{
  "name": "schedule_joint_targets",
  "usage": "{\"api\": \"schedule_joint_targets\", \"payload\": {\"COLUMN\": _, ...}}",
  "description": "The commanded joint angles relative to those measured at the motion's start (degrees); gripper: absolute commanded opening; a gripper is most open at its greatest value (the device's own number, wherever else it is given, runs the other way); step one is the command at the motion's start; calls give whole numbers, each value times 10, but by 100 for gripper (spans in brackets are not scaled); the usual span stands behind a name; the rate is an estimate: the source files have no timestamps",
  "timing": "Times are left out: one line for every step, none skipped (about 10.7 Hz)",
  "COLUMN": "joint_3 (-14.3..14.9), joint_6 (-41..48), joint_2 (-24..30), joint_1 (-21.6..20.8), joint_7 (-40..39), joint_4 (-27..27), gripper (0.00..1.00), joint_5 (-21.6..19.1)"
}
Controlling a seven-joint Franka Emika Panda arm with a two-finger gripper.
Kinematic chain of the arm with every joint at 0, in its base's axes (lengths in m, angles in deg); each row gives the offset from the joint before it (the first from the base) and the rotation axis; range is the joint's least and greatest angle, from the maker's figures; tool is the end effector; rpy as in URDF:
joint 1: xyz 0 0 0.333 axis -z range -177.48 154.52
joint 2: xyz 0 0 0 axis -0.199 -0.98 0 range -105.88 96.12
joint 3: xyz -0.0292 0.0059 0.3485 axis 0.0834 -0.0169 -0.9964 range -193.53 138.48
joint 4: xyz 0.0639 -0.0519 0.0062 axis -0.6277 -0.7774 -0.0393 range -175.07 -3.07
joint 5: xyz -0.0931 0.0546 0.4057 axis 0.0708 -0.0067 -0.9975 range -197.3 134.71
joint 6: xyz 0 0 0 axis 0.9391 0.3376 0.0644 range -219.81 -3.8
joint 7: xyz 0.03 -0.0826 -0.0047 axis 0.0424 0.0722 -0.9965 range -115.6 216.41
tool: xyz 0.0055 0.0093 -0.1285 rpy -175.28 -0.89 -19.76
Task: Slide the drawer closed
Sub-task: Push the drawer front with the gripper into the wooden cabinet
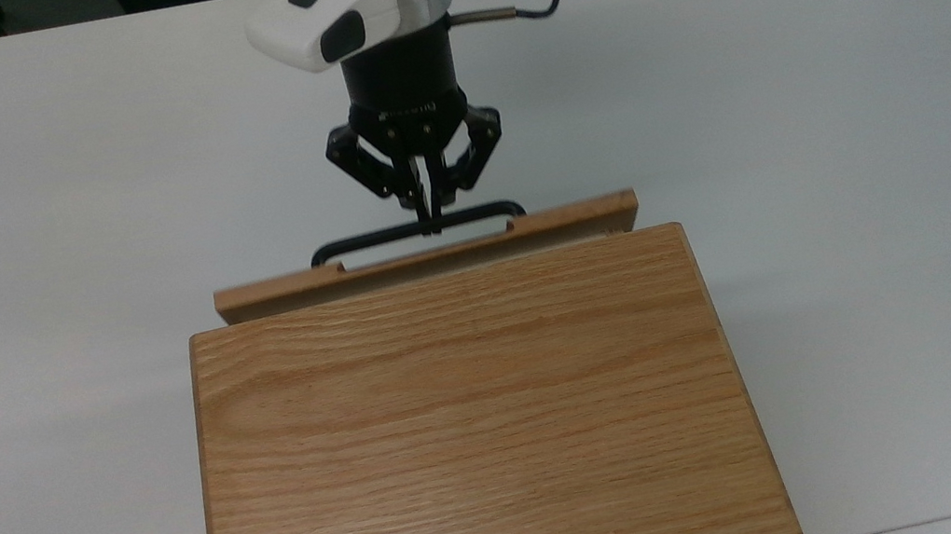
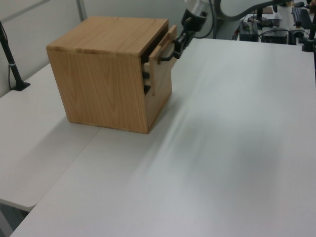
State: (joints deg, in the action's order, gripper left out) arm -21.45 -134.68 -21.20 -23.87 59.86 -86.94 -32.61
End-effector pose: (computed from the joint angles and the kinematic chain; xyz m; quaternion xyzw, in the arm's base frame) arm 0.7260 0.0908 0.5475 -0.9744 0.0265 -0.2215 0.0268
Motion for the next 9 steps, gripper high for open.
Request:
{"api": "schedule_joint_targets", "payload": {"joint_3": 7, "joint_6": -97, "joint_2": -56, "joint_1": -7, "joint_7": 48, "joint_4": 45, "gripper": 7, "joint_5": 3}}
{"api": "schedule_joint_targets", "payload": {"joint_3": 7, "joint_6": -109, "joint_2": -59, "joint_1": -7, "joint_7": 50, "joint_4": 45, "gripper": 7, "joint_5": 3}}
{"api": "schedule_joint_targets", "payload": {"joint_3": 7, "joint_6": -112, "joint_2": -59, "joint_1": -7, "joint_7": 50, "joint_4": 45, "gripper": 7, "joint_5": 3}}
{"api": "schedule_joint_targets", "payload": {"joint_3": 8, "joint_6": -112, "joint_2": -58, "joint_1": -5, "joint_7": 48, "joint_4": 47, "gripper": 7, "joint_5": 3}}
{"api": "schedule_joint_targets", "payload": {"joint_3": 7, "joint_6": -108, "joint_2": -51, "joint_1": -2, "joint_7": 44, "joint_4": 46, "gripper": 10, "joint_5": 7}}
{"api": "schedule_joint_targets", "payload": {"joint_3": 7, "joint_6": -94, "joint_2": -22, "joint_1": 1, "joint_7": 41, "joint_4": 24, "gripper": 19, "joint_5": 11}}
{"api": "schedule_joint_targets", "payload": {"joint_3": 7, "joint_6": -51, "joint_2": 15, "joint_1": 1, "joint_7": 31, "joint_4": -20, "gripper": 26, "joint_5": 13}}
{"api": "schedule_joint_targets", "payload": {"joint_3": 7, "joint_6": 18, "joint_2": 47, "joint_1": 2, "joint_7": 8, "joint_4": -38, "gripper": 33, "joint_5": 13}}
{"api": "schedule_joint_targets", "payload": {"joint_3": 7, "joint_6": 111, "joint_2": 78, "joint_1": 9, "joint_7": -28, "joint_4": -40, "gripper": 39, "joint_5": 13}}
